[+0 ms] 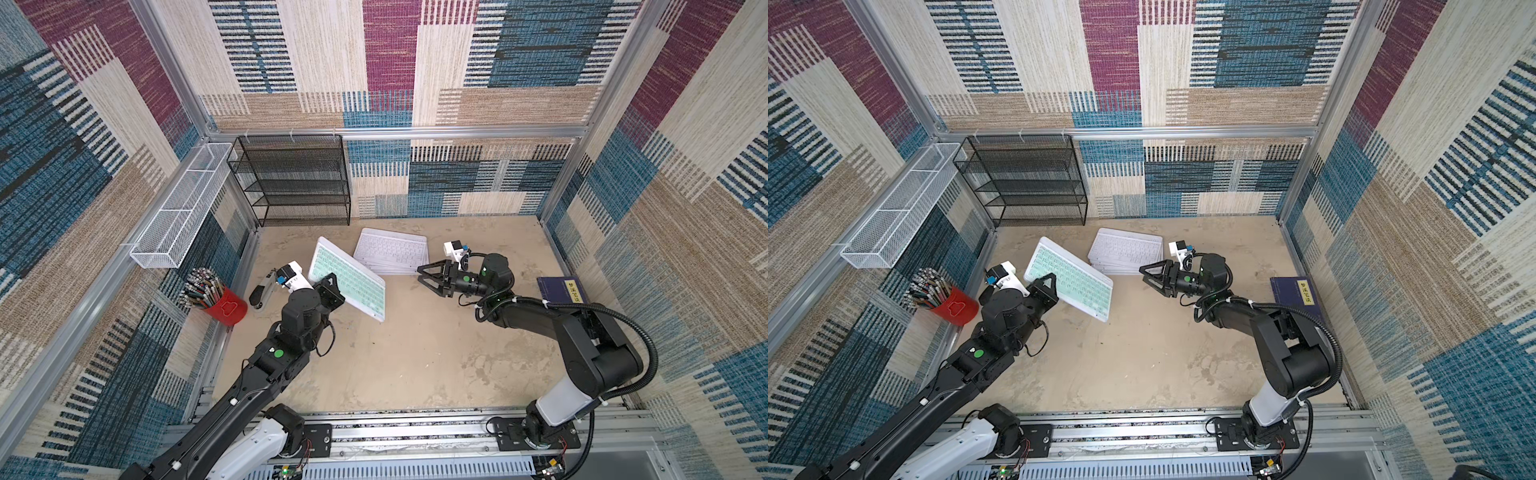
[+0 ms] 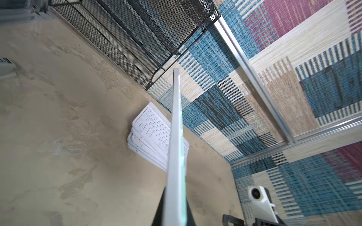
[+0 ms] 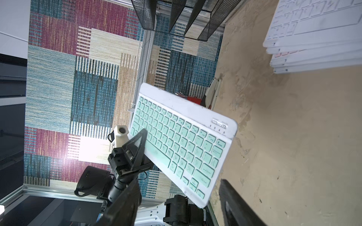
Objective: Stack the numeric keypads
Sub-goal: Pick up the numeric keypad from the center of the board, then place the numeric keypad at the numeric keypad.
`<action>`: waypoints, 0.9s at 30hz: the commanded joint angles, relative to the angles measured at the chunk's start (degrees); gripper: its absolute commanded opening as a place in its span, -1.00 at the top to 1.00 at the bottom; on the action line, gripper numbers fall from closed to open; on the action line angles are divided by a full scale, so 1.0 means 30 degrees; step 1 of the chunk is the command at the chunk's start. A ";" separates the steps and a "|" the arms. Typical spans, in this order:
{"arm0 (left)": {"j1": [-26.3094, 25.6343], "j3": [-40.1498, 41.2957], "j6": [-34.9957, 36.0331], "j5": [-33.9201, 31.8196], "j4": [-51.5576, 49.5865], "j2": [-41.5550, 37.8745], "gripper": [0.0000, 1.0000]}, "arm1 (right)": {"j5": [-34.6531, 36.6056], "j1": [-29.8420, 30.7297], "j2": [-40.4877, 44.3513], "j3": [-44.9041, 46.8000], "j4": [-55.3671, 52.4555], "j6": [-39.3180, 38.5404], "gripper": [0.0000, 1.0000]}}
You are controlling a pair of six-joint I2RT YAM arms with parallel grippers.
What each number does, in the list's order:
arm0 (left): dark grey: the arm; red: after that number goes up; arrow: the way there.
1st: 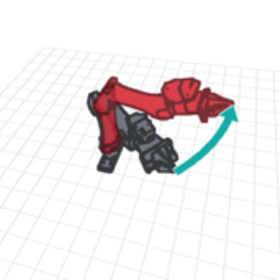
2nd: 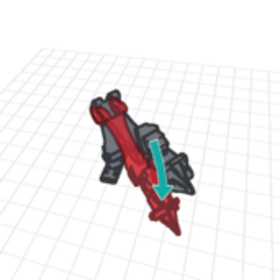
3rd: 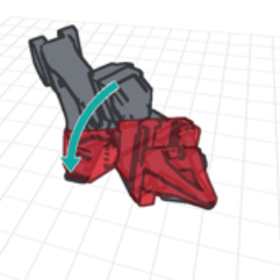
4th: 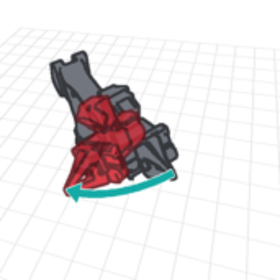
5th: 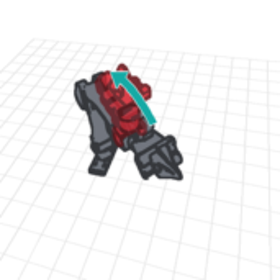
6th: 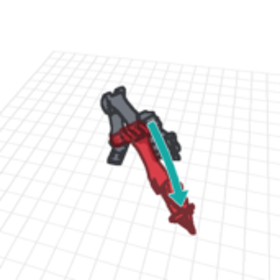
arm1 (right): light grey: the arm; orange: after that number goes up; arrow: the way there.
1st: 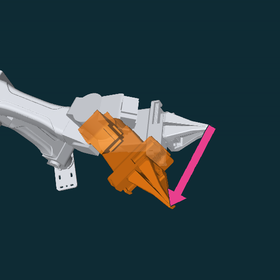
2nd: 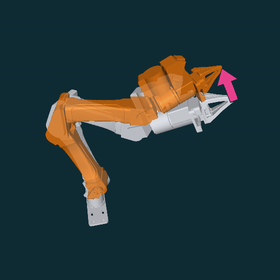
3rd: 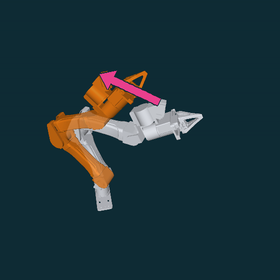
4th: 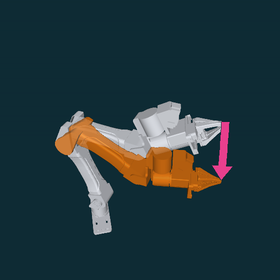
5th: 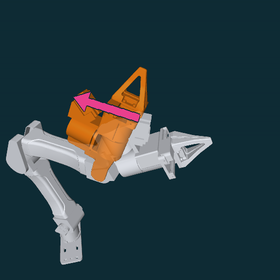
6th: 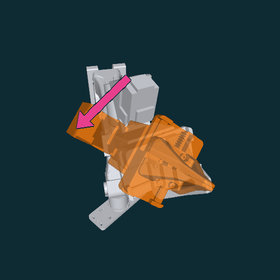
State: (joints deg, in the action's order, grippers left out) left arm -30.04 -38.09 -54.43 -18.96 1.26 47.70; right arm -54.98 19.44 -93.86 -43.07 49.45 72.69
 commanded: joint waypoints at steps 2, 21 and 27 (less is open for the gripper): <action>0.0597 0.0633 -0.2798 0.2288 0.4223 0.0367 1.00 | -0.0525 0.0086 -0.0188 0.0325 0.1904 0.0943 -0.34; 0.1372 0.2786 -0.6993 0.4967 1.0890 0.2550 1.00 | -0.0444 0.1093 -0.1926 -0.0526 0.3847 0.2913 -0.25; 0.1652 0.3028 -0.7373 0.5266 1.1919 0.2923 1.00 | -0.0425 0.1197 -0.2451 -0.0941 0.4783 0.3630 0.05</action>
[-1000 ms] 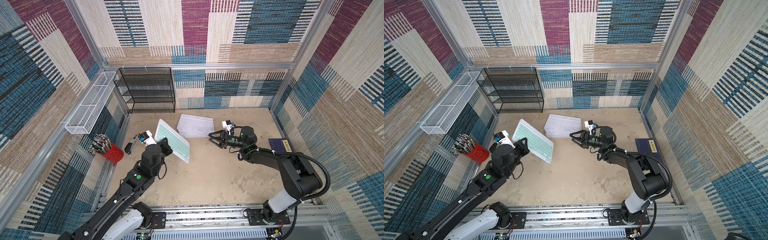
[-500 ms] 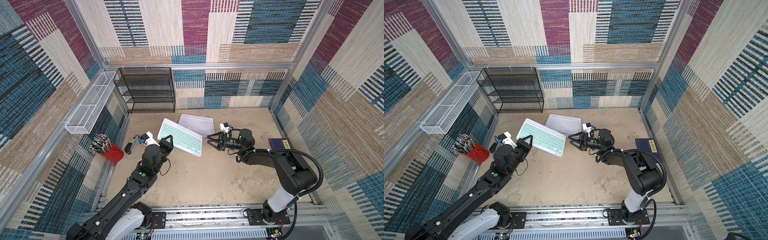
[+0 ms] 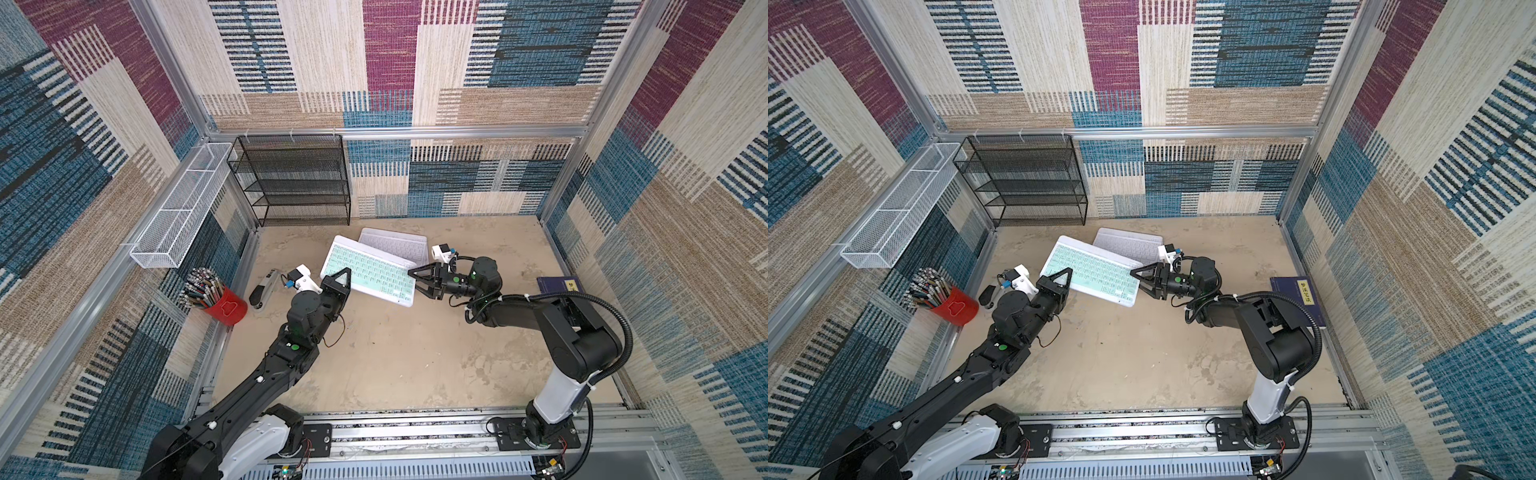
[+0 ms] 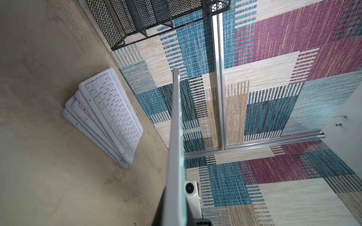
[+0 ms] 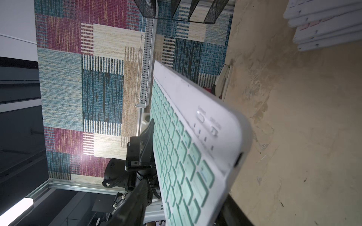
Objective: Stack the numeric keypads
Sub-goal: Place the numeric keypad at the numeric keypad.
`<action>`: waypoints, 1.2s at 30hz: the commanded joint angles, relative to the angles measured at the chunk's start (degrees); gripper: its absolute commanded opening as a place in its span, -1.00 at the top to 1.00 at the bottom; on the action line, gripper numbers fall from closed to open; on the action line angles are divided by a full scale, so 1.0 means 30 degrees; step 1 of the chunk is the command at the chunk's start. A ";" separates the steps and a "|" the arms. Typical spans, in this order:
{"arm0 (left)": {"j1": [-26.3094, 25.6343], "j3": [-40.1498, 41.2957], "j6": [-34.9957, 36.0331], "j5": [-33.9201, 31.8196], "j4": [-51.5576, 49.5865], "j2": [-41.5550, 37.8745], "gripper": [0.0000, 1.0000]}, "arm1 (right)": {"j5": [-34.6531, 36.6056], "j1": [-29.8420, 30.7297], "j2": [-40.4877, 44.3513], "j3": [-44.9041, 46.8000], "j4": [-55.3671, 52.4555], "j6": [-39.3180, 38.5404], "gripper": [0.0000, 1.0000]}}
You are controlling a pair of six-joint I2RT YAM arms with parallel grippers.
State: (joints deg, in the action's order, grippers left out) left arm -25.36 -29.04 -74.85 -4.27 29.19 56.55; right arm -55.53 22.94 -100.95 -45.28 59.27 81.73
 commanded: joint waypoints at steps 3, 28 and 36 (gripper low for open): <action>0.0396 0.0012 -0.0681 0.0579 0.2567 0.0051 1.00 | -0.0239 0.0029 -0.0187 -0.0547 0.1539 0.0697 0.39; 0.6269 -0.8576 1.0290 0.3913 -1.3732 0.5729 -1.00 | -0.0948 -0.2431 -0.4402 -0.6749 -0.3363 -0.0903 1.00; 0.6609 -1.2830 1.2317 0.4751 -1.3623 1.1623 -0.84 | -0.0862 -0.3362 -0.7071 -1.0090 -0.6967 -0.3071 1.00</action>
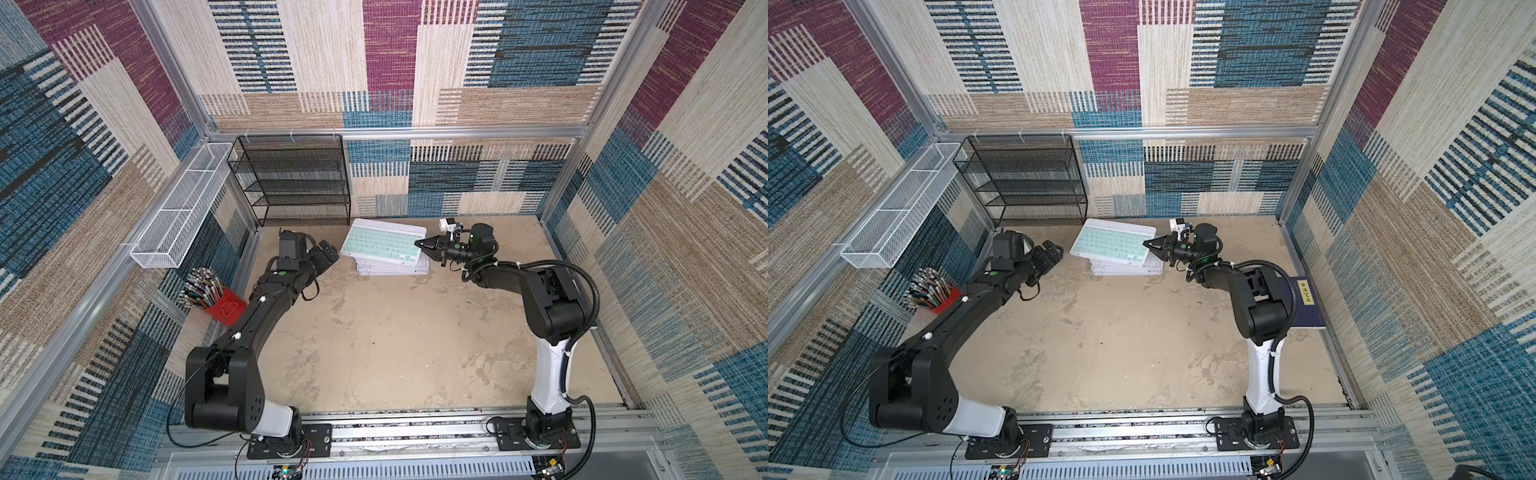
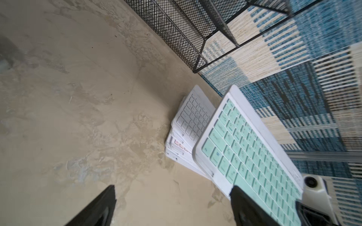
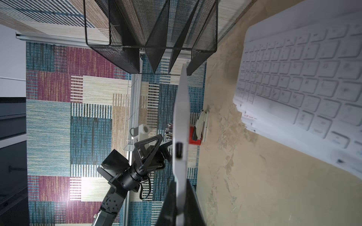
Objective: Stack the numeric keypads
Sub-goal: Place the numeric keypad at the numeric keypad.
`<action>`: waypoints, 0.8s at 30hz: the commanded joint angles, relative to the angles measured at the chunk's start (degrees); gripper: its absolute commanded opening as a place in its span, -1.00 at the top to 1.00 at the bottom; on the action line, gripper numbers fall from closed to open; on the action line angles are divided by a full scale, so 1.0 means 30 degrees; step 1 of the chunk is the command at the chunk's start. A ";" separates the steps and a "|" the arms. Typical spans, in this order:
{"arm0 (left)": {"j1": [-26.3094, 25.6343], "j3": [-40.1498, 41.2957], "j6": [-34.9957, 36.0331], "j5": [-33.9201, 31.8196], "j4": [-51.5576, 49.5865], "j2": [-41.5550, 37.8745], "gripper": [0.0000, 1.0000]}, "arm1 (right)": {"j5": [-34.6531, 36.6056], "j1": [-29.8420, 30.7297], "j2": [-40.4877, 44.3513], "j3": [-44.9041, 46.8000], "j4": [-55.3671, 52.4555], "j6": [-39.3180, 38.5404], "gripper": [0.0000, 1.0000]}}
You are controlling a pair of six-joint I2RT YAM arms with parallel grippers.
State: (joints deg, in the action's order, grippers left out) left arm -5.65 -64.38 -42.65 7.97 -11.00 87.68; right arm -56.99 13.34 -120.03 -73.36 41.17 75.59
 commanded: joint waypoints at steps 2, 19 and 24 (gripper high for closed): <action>0.0037 -0.2168 0.1781 0.1455 -0.0211 0.2878 -0.81 | -0.0390 -0.0320 -0.1445 -0.1354 -0.1279 -0.1311 1.00; -0.0570 -0.9264 0.2325 0.2617 0.0096 1.1425 -0.76 | -0.1201 -0.1348 -0.5580 -0.5870 -0.3644 -0.3408 1.00; -0.0687 -1.1761 0.2715 0.2319 -0.1035 1.3124 -0.76 | -0.1353 -0.1375 -0.6230 -0.6890 -0.5452 -0.4599 1.00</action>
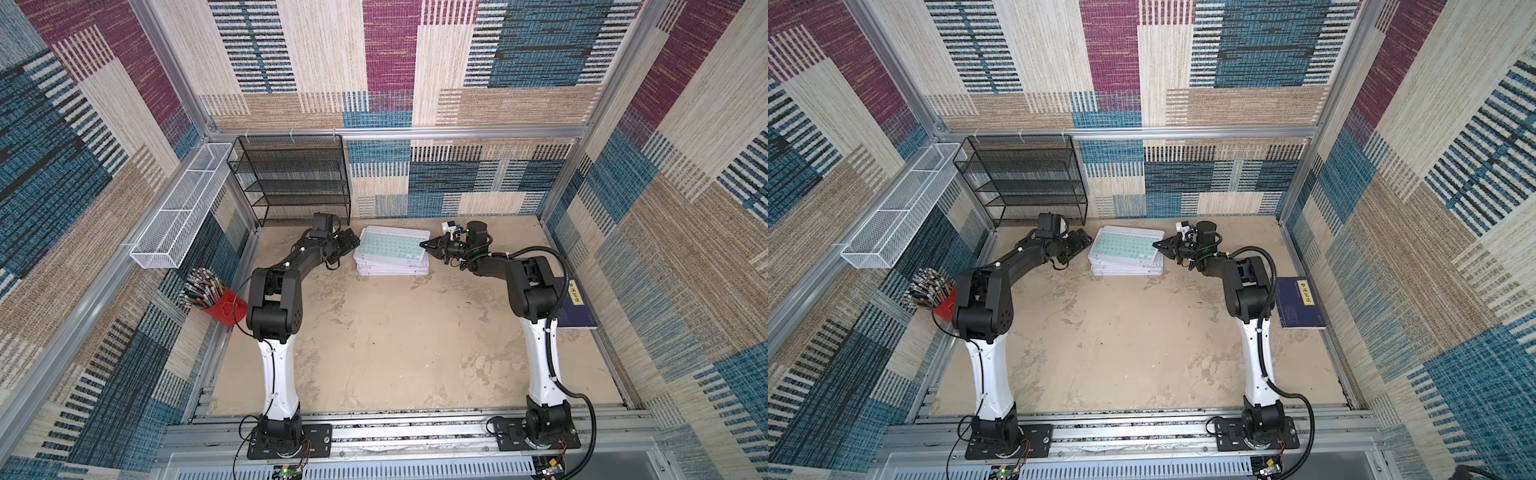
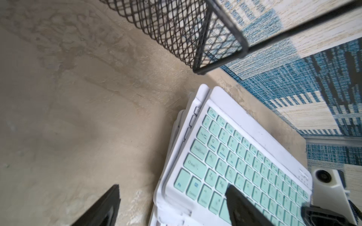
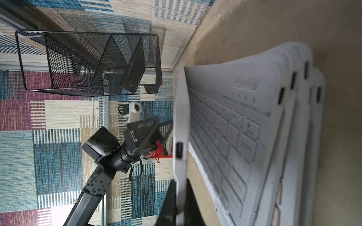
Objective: Stack the numeric keypads
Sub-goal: Place the numeric keypad at the numeric keypad, then adjust the numeric keypad.
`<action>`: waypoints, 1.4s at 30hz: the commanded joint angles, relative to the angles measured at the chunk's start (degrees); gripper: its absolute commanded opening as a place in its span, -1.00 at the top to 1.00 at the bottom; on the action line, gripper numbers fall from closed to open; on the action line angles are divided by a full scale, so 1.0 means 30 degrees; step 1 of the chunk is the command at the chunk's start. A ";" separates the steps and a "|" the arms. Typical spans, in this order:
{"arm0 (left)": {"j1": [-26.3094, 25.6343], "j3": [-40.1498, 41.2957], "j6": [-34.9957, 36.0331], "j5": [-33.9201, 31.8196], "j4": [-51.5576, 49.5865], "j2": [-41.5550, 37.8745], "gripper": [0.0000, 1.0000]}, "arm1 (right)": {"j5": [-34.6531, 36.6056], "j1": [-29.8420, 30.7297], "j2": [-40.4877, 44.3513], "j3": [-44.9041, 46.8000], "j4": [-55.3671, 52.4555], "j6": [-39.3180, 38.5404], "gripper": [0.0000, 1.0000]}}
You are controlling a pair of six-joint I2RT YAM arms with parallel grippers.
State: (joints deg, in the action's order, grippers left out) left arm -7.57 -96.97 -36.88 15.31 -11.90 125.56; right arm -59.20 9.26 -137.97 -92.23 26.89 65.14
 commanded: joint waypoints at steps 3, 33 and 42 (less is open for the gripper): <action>-0.0191 -0.2311 0.1243 -0.0477 -0.1435 0.1327 -0.75 | -0.0550 -0.0055 -0.0501 -0.0919 -0.1838 -0.1967 1.00; -0.1020 -0.6509 0.2986 -0.2389 -0.3421 0.3630 -0.71 | 0.9629 0.0194 -0.0242 -0.7591 -1.8050 -1.0907 -0.18; -0.1031 -0.8355 0.2539 -0.1340 -0.3955 0.5146 -0.70 | 0.8813 0.0604 -0.1601 -0.9092 -1.7603 -1.0172 0.15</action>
State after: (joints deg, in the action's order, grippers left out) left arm -10.66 -121.01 -29.71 9.78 -24.34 140.49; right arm -32.45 10.66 -141.67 -117.73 -25.63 33.93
